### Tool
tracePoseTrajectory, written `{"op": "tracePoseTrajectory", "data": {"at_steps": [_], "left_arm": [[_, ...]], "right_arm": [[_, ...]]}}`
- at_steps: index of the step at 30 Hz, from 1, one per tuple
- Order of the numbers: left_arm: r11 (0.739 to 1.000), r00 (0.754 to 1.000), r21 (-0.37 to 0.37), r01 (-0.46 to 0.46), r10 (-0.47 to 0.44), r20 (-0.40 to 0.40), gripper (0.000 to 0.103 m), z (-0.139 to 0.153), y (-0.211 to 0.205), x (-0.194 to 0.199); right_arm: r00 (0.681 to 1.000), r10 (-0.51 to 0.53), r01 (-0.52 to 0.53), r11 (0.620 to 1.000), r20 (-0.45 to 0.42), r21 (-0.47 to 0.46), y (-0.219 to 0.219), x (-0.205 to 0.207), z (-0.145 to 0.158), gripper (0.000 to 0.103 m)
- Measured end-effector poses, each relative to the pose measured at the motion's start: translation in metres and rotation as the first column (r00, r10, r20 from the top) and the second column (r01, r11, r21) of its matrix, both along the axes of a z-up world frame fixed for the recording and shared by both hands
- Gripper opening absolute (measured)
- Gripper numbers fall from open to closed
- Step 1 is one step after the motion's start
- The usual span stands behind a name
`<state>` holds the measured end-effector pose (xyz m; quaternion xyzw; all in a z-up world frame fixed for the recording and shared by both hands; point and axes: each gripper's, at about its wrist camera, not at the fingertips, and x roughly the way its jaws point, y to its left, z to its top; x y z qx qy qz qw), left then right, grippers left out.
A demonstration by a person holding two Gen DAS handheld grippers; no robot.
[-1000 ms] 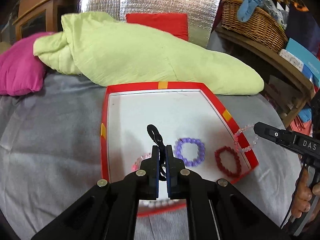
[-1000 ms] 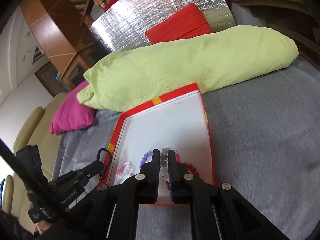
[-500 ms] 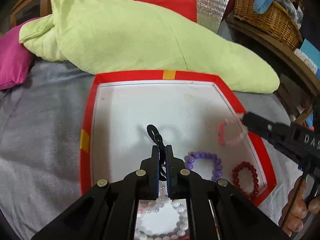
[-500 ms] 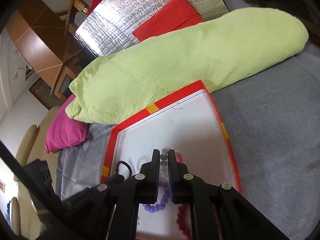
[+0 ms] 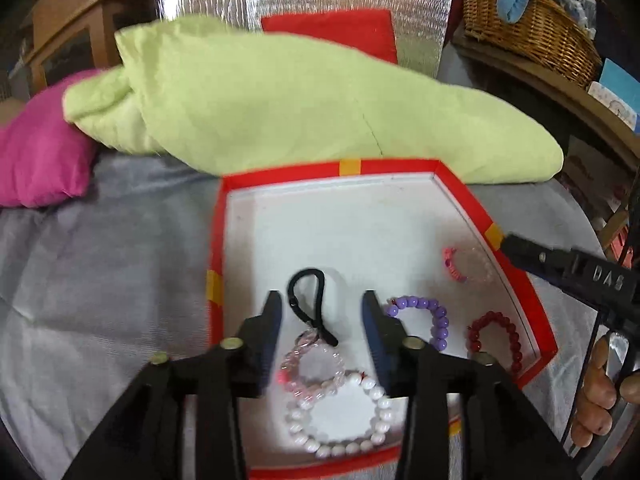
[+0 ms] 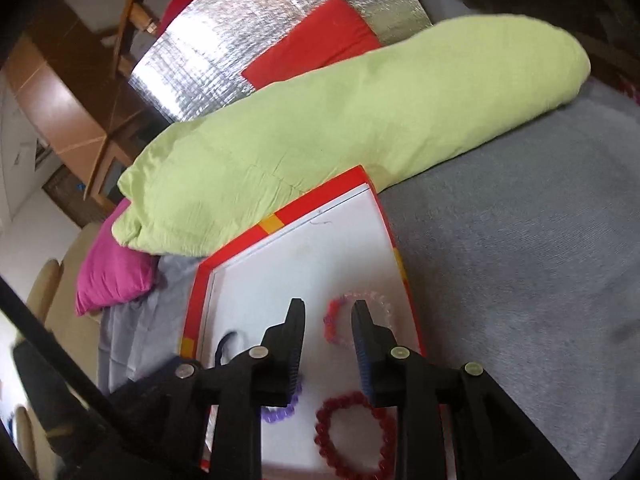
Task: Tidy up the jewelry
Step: 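Open both tools and move them toward the bangles on the cover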
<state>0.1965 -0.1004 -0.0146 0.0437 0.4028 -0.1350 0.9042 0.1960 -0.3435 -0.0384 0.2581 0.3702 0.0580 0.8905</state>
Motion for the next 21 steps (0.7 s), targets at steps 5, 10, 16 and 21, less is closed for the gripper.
{"op": "tracePoseTrajectory", "data": {"at_steps": [5, 10, 16, 21], "left_arm": [[0.999, 0.998, 0.036, -0.026, 0.023, 0.060, 0.058, 0.019, 0.009, -0.023], [0.995, 0.996, 0.078, -0.068, 0.064, 0.060, 0.059, 0.023, 0.027, -0.038], [0.981, 0.989, 0.133, -0.140, 0.131, 0.075, 0.060, 0.018, 0.059, -0.057], [0.986, 0.991, 0.103, -0.135, 0.135, 0.005, 0.060, 0.006, 0.078, -0.084]], "right_arm": [[0.998, 0.065, -0.065, 0.994, -0.013, -0.090, 0.009, -0.026, 0.006, 0.027], [0.985, 0.170, -0.174, 0.975, -0.043, -0.141, 0.025, -0.052, 0.012, 0.029], [0.954, 0.281, -0.297, 0.932, -0.105, -0.208, 0.047, -0.091, 0.003, 0.033], [0.927, 0.342, -0.370, 0.900, -0.152, -0.231, 0.061, -0.125, -0.008, 0.033]]}}
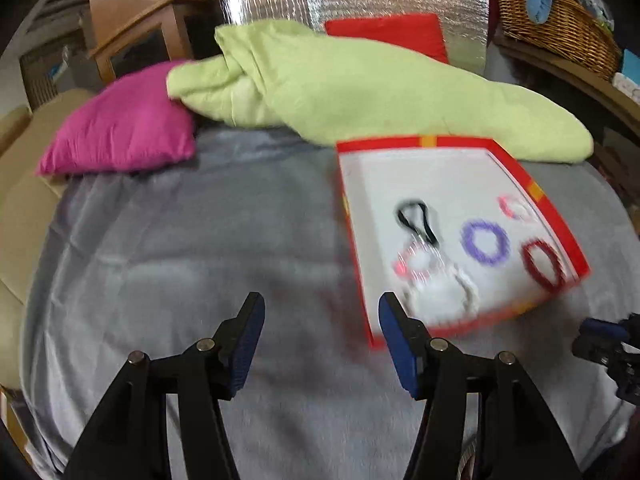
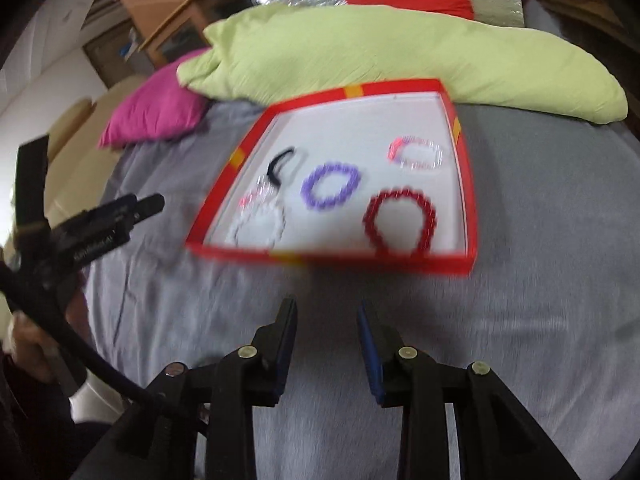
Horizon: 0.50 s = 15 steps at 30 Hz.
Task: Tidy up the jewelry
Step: 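Open both tools and move them toward the bangles on the cover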
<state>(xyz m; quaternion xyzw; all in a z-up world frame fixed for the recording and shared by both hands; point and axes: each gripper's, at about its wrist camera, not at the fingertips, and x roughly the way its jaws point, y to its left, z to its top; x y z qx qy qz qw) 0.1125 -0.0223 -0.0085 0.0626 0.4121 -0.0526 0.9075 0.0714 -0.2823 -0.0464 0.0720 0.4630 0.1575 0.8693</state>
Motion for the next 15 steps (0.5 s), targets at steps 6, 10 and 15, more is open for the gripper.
{"op": "tracePoseTrajectory", "data": {"at_steps": [6, 10, 15], "left_arm": [[0.986, 0.987, -0.067, 0.151, -0.154, -0.049, 0.073, -0.016, -0.026, -0.058], [0.962, 0.957, -0.045, 0.270, -0.273, -0.100, 0.076, -0.036, -0.060, -0.093], [0.950, 0.939, -0.007, 0.313, -0.311, -0.150, 0.076, -0.058, -0.086, -0.104]], "right_arm": [[0.998, -0.066, 0.066, 0.997, -0.011, -0.030, -0.011, -0.024, -0.004, 0.033], [0.988, -0.152, 0.152, 0.988, -0.018, -0.005, -0.034, -0.029, -0.001, 0.033], [0.980, -0.196, 0.197, 0.980, -0.042, 0.021, -0.048, -0.022, -0.002, 0.033]]}}
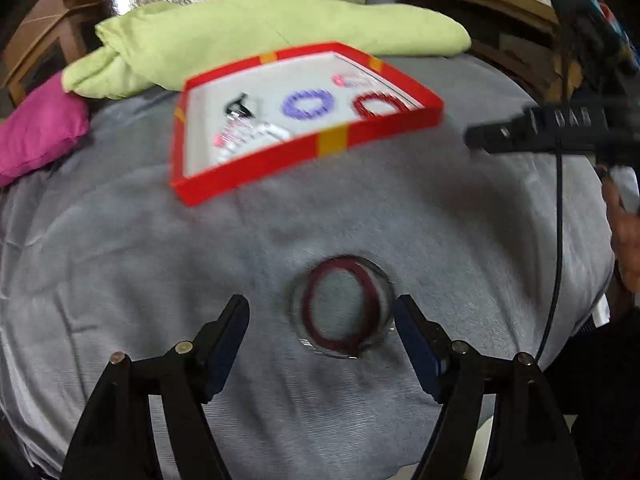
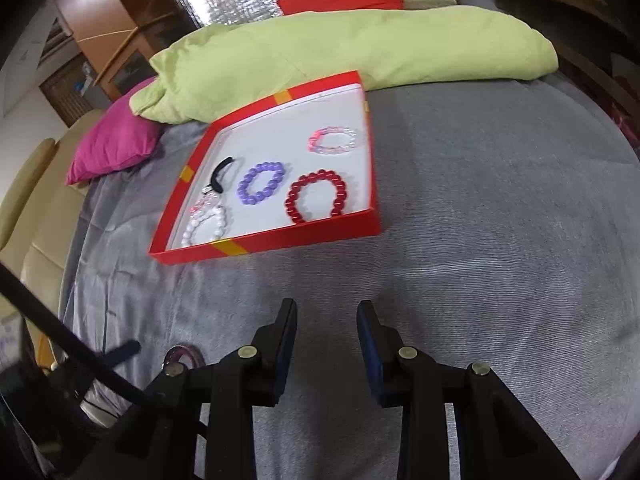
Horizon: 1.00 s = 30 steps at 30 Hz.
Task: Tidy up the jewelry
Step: 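Open both tools and move them toward the bangles on the cover, then grasp the silver metal bangle with the left tool while the right tool grasps the dark red bangle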
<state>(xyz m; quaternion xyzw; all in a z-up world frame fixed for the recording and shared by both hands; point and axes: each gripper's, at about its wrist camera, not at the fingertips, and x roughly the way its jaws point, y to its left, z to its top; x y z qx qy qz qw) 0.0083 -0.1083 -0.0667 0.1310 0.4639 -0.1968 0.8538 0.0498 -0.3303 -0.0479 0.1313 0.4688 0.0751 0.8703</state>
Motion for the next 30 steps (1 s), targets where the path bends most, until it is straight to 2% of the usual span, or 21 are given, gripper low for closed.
{"op": "tracePoseTrajectory", "data": {"at_steps": [4, 8, 10, 11, 17, 24, 28, 30], "left_arm": [[1.000, 1.000, 0.016, -0.003, 0.003, -0.021, 0.076, -0.014, -0.006, 0.011], [0.999, 1.000, -0.048, -0.005, 0.004, -0.014, 0.075, -0.011, -0.005, 0.021], [0.999, 1.000, -0.053, 0.008, -0.009, -0.004, 0.061, -0.010, -0.009, 0.025], [0.999, 1.000, -0.049, 0.015, -0.015, 0.004, 0.060, -0.009, -0.011, 0.027], [0.997, 1.000, -0.079, 0.015, -0.016, -0.008, 0.060, -0.004, -0.015, 0.043], [0.989, 0.999, -0.146, -0.010, 0.016, 0.039, 0.059, 0.018, 0.001, 0.047], [0.982, 0.995, -0.177, -0.064, 0.075, 0.060, 0.059, 0.031, 0.022, 0.054], [0.979, 0.992, -0.183, -0.089, 0.103, 0.069, 0.059, 0.035, 0.032, 0.055]], "right_arm": [[1.000, 0.008, -0.008, 1.000, -0.017, 0.005, 0.004, 0.004, -0.002, 0.033], [1.000, 0.022, -0.022, 1.000, -0.008, -0.005, 0.010, 0.006, 0.000, 0.033], [1.000, 0.023, -0.023, 1.000, 0.000, -0.004, 0.010, 0.006, 0.001, 0.033], [1.000, 0.024, -0.024, 1.000, 0.003, -0.005, 0.009, 0.006, 0.001, 0.033], [1.000, 0.023, -0.023, 1.000, 0.005, -0.005, 0.005, 0.006, 0.002, 0.033], [0.999, 0.030, -0.030, 0.999, 0.010, -0.017, 0.006, 0.006, 0.002, 0.033], [0.996, 0.088, -0.088, 0.996, -0.007, -0.013, 0.017, 0.006, -0.003, 0.033], [0.988, 0.156, -0.156, 0.988, -0.013, -0.008, 0.031, 0.004, -0.006, 0.033]]}}
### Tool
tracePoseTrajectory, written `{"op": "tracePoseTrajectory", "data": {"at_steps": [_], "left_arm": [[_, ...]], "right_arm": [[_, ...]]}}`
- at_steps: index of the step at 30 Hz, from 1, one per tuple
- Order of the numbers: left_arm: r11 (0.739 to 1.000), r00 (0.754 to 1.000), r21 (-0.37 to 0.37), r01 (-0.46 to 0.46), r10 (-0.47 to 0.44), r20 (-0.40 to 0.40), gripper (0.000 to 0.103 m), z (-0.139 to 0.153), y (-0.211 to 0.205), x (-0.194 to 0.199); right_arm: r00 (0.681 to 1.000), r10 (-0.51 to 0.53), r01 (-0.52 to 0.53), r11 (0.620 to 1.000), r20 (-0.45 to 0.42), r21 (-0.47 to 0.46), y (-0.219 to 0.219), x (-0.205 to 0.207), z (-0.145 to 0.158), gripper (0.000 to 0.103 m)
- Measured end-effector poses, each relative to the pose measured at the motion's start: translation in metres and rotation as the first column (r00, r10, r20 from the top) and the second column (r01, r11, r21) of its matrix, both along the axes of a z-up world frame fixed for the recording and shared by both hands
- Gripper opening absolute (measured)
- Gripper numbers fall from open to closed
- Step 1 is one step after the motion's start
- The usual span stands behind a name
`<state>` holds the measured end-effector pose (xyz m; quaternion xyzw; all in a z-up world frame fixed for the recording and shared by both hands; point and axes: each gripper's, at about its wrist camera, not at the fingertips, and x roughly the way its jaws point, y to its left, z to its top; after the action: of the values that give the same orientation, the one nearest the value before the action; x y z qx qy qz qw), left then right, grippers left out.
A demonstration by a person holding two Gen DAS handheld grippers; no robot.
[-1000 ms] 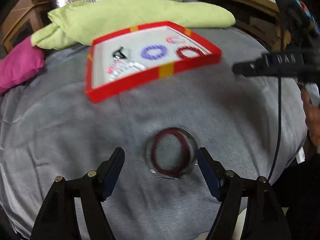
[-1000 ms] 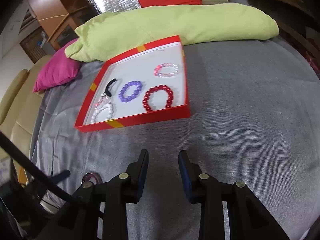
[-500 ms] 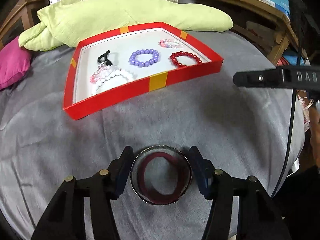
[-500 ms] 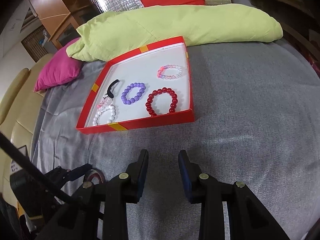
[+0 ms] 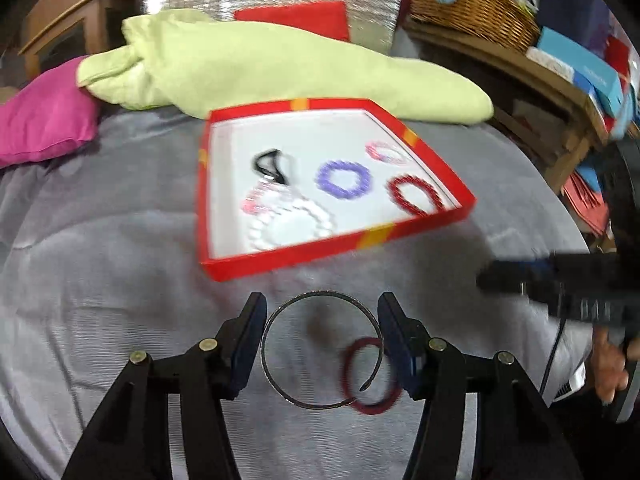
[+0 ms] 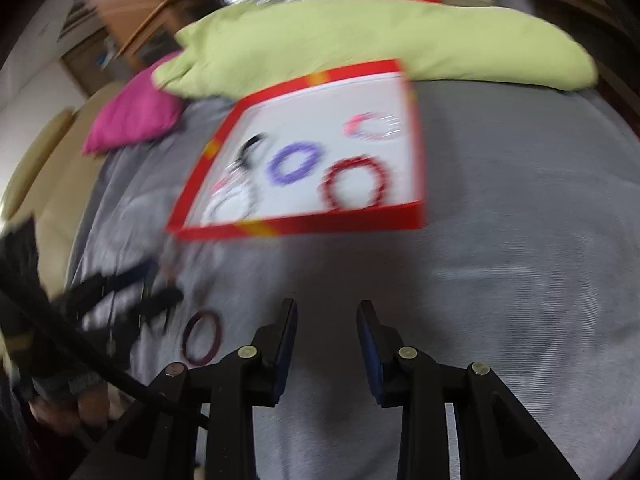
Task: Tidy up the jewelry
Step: 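Grasp the silver metal bangle with the left tool while the right tool grasps the dark red bangle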
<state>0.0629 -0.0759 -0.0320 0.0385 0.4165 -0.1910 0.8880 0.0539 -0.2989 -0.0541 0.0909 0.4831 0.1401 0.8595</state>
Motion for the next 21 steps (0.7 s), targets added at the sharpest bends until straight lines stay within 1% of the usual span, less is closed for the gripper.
{"op": "tracePoseTrajectory", "data": {"at_steps": [2, 5, 10, 12, 14, 15, 18, 20, 21], "left_arm": [[1.000, 1.000, 0.000, -0.027, 0.027, 0.003, 0.060, 0.002, 0.011, 0.003], [0.998, 0.998, 0.010, -0.064, 0.064, -0.011, 0.059, -0.001, 0.024, 0.006], [0.997, 0.996, 0.025, -0.077, 0.078, -0.039, 0.060, -0.006, 0.033, 0.005], [0.997, 0.996, 0.034, -0.073, 0.075, -0.040, 0.060, -0.006, 0.032, 0.003], [0.997, 0.996, 0.038, -0.073, 0.075, -0.049, 0.060, -0.009, 0.031, 0.005], [0.997, 0.996, 0.037, -0.072, 0.074, -0.056, 0.060, -0.010, 0.030, 0.005], [0.997, 0.996, 0.042, -0.060, 0.063, -0.064, 0.060, -0.013, 0.023, 0.006], [0.998, 0.997, 0.042, -0.038, 0.041, -0.070, 0.060, -0.015, 0.014, 0.004], [0.999, 0.997, 0.043, -0.029, 0.032, -0.070, 0.060, -0.016, 0.011, 0.004]], "right_arm": [[0.997, 0.083, -0.083, 0.997, -0.003, 0.002, 0.018, -0.003, -0.003, 0.033], [0.984, 0.175, -0.175, 0.985, -0.009, 0.005, 0.045, -0.007, -0.009, 0.034], [0.971, 0.238, -0.239, 0.970, -0.038, -0.041, 0.080, -0.006, -0.025, 0.033], [0.972, 0.230, -0.232, 0.971, -0.037, -0.062, 0.088, -0.004, -0.031, 0.033], [0.974, 0.227, -0.228, 0.968, -0.020, -0.106, 0.092, -0.005, -0.032, 0.016], [0.975, 0.223, -0.223, 0.966, -0.012, -0.133, 0.092, -0.006, -0.032, 0.005], [0.980, 0.201, -0.199, 0.968, -0.002, -0.155, 0.083, -0.006, -0.028, 0.005], [0.990, 0.143, -0.136, 0.971, 0.020, -0.194, 0.065, -0.004, -0.024, 0.005], [0.993, 0.119, -0.113, 0.975, 0.018, -0.193, 0.057, -0.001, -0.023, 0.005]]}}
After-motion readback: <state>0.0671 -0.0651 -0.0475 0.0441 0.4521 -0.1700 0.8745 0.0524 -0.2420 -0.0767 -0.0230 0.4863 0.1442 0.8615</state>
